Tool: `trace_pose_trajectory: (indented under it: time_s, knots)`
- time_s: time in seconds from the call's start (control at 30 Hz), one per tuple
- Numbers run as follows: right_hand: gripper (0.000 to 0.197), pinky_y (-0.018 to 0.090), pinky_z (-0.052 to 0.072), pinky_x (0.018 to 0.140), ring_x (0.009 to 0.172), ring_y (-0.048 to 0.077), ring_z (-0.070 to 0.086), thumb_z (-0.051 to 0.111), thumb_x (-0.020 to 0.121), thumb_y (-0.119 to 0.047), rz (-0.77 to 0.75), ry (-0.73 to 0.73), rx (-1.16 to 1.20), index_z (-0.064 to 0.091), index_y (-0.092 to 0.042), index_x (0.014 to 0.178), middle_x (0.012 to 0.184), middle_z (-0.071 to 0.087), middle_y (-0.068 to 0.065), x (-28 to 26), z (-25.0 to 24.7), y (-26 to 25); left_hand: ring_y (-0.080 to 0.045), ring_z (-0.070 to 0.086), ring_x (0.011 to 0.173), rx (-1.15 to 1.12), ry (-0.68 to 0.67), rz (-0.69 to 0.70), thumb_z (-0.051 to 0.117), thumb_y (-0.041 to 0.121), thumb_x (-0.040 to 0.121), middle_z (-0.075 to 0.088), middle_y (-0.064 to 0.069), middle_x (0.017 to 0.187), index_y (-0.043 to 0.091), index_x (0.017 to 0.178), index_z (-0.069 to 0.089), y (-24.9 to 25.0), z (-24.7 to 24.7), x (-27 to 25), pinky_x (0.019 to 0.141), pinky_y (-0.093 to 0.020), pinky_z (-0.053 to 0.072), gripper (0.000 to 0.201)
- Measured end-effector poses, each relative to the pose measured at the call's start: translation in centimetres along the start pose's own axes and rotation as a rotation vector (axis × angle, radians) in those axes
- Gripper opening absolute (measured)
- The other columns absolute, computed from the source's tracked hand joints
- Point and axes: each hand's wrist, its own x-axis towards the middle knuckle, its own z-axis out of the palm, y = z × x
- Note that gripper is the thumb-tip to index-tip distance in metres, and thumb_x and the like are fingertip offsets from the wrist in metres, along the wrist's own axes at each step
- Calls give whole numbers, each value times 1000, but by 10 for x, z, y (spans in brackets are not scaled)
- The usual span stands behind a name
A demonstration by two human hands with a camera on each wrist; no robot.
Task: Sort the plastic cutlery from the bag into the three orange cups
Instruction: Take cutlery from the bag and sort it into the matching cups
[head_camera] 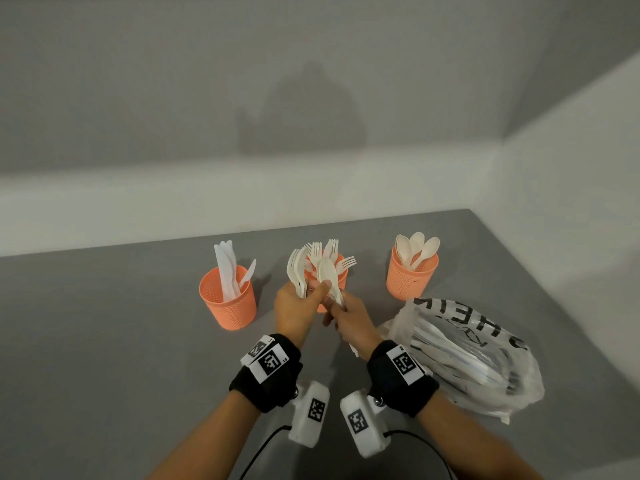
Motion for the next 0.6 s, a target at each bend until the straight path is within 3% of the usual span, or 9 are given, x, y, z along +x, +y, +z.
trace_pose_trajectory:
  time_s: [0.17,0.33,0.47,0.6]
  knots:
    - [31,8,33,45,42,-6,47,34,102,-31,-1,-48,2,53,-17,121,69,55,-2,-5,-5,-2,-10,50,51,23,-6,-58,63,10,84,58,-2,62,3,74,60,-1,1,3,47,-18,37,12]
    - [29,13,31,44,47,2,40,30,101,-37,23,4,106,54,-19,103,68,49,-1,-3,-5,-3,-9,44,45,-60,17,-107,52,7,86,53,0,57,9,73,57,4,2,2,43,-18,34,15]
    - [23,16,31,42,50,6,38,30,102,-31,23,29,131,51,-22,105,64,46,-2,-2,-3,-4,-3,46,36,-182,8,-143,45,11,94,55,-3,61,4,90,57,8,4,-2,35,-14,32,15]
    - [26,13,30,38,42,1,40,31,102,-29,12,31,152,48,-18,119,59,46,-6,-5,1,-7,0,46,36,-210,-49,-171,55,11,90,56,-3,65,4,107,58,6,10,-7,36,-15,34,18]
